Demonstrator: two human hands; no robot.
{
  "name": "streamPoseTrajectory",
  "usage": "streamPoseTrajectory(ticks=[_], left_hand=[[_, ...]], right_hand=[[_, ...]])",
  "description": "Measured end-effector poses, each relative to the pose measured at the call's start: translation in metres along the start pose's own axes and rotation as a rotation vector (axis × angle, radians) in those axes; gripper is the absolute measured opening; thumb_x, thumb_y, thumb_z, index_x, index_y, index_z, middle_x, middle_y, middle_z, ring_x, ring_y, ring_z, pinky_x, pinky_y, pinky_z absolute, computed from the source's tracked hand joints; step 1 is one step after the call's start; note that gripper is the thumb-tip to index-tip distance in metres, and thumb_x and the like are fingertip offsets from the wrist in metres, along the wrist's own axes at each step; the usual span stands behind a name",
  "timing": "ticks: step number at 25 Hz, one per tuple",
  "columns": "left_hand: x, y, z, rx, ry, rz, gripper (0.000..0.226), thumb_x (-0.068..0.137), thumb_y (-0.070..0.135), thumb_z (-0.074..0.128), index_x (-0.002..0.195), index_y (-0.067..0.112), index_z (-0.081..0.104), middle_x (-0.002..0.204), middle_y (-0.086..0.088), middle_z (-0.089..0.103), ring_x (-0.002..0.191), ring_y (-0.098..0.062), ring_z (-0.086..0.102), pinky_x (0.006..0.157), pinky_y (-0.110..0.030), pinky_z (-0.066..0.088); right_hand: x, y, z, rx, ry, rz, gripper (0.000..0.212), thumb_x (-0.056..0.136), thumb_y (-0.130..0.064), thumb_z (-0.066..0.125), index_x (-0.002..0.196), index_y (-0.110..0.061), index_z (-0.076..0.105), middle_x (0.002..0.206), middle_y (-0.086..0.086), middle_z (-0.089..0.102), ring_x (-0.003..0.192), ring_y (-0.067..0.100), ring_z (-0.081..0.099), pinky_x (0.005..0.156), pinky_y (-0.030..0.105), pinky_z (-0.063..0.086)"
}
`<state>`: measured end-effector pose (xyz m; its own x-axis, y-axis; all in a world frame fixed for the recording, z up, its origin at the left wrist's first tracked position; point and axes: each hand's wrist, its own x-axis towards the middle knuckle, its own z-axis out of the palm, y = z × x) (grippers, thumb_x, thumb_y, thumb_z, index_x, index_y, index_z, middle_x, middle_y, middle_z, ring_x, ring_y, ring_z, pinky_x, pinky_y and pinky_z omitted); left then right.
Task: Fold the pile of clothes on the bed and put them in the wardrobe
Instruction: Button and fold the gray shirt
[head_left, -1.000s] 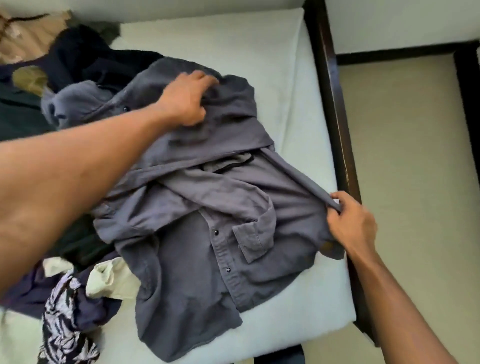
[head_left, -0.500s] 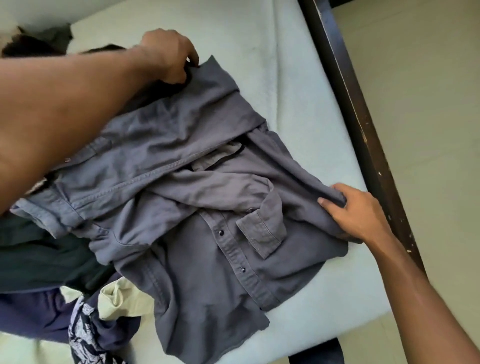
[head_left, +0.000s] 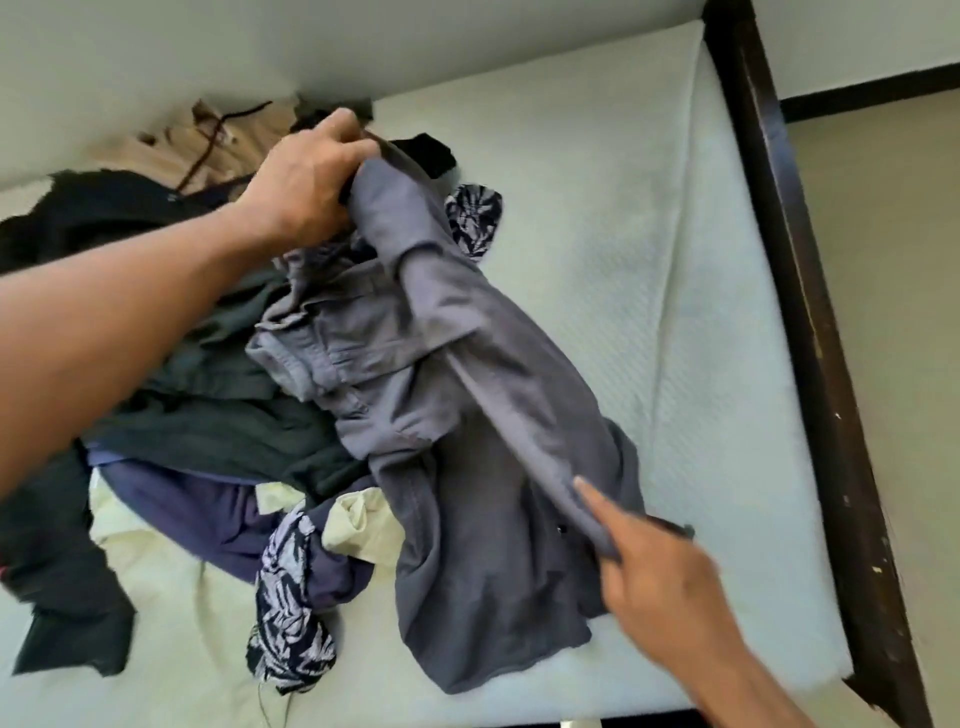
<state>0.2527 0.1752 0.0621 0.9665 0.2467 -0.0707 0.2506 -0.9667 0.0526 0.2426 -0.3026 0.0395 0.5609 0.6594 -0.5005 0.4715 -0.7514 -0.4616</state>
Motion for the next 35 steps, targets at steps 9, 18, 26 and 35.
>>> streamPoseTrajectory(ticks=[9,18,26,35], left_hand=[[-0.096,-0.054,0.055,0.141,-0.110,-0.131,0.031,0.083,0.015,0.063,0.114,0.009,0.059,0.110,-0.022,0.054,0.099,-0.049,0.054,0.071,-0.056,0.051],[-0.113,0.013,0.053,0.031,0.317,0.012,0.032,0.094,0.026,0.047,0.120,0.025,0.066,0.135,-0.009,0.058,0.130,-0.032,0.048,0.097,-0.046,0.039],[-0.145,0.044,0.103,-0.090,-0.046,-0.388,0.052,0.089,0.031,0.044,0.138,0.023,0.056,0.161,-0.008,0.034,0.150,-0.032,0.024,0.122,-0.058,0.008],[-0.273,0.233,0.139,-0.419,0.337,-0.533,0.025,0.082,0.009,0.065,0.105,0.012,0.073,0.116,-0.015,0.062,0.108,-0.037,0.058,0.088,-0.046,0.046]], right_hand=[[-0.012,-0.124,0.156,0.130,-0.692,-0.018,0.093,0.099,-0.038,0.058,0.162,-0.035,-0.010,0.143,0.014,0.052,0.127,0.040,0.052,0.106,0.044,0.043],[0.018,-0.027,0.128,0.241,0.200,0.033,0.050,0.084,-0.029,0.078,0.130,-0.025,0.062,0.115,0.001,0.062,0.102,0.023,0.059,0.093,0.041,0.052],[0.008,0.029,0.125,0.238,-0.224,0.235,0.111,0.083,-0.039,0.080,0.158,-0.050,-0.001,0.160,-0.005,0.041,0.133,0.025,0.054,0.106,0.042,0.049],[-0.063,0.080,0.122,0.327,-0.293,0.592,0.045,0.090,-0.029,0.068,0.133,-0.032,0.055,0.107,-0.003,0.068,0.099,0.021,0.065,0.094,0.042,0.052]])
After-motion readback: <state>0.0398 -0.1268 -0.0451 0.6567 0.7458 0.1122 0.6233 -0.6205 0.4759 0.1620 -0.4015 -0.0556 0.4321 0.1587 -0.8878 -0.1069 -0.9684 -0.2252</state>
